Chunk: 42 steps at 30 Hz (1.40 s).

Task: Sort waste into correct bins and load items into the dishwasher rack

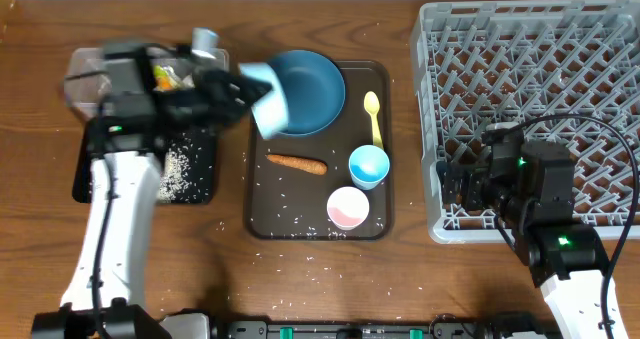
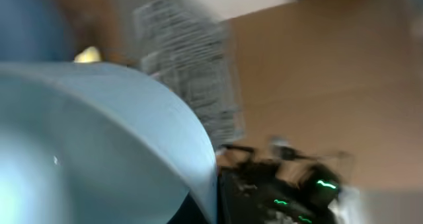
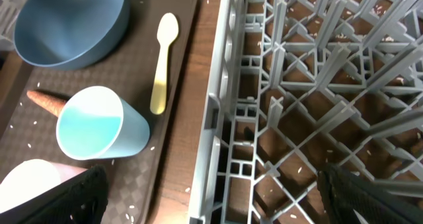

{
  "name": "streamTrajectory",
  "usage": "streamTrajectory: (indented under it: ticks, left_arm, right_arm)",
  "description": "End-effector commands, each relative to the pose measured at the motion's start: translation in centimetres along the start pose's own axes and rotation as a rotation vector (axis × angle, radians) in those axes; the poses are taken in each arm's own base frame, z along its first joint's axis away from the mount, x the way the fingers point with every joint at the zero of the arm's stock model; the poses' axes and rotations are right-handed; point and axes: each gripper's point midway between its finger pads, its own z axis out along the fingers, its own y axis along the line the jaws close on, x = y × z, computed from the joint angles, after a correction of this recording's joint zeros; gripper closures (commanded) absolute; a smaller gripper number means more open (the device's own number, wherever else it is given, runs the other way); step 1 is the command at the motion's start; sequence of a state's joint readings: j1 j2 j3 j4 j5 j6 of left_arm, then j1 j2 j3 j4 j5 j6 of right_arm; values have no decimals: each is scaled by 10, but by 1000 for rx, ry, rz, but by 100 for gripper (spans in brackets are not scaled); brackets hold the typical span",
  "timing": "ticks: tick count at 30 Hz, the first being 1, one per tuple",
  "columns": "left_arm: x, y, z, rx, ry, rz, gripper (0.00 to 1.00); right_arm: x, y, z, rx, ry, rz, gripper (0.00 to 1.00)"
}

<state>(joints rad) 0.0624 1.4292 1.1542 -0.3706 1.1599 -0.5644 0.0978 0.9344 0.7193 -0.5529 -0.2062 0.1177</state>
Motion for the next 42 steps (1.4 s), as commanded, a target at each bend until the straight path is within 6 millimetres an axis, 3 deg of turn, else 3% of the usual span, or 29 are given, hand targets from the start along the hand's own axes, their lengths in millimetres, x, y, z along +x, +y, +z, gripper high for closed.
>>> streamTrajectory:
  ticks: [1,5,9,14,19,24,27,31,42]
  left_arm:
    - [-1,46,16,-331,-66,144,94]
    - [36,68,35,-535,39,234,94]
    - [74,99,34,-825,136,318,94]
    - [118,122,48,-938,260,411,94]
    - [145,150,56,-1026,358,457,94]
    - [153,171,61,-1072,411,443,91]
    - [154,176,64,-1078,419,439,71]
    - [150,173,66,-1067,403,444,52]
    - [115,112,79,-943,272,544,40]
  right_arm:
    - [-6,4,-3,-9,-12,-21,1]
    - [-6,4,-2,-9,-12,-21,1]
    - [-6,4,-2,-9,-11,-20,1]
    - [-5,4,0,-8,-2,-18,1]
    - [-2,3,2,-7,11,-15,1]
    - [-2,3,2,-7,11,-15,1]
    - [-2,3,2,-7,12,-15,1]
    - [-2,3,2,-7,11,-16,1]
    - [-2,3,2,-7,11,-15,1]
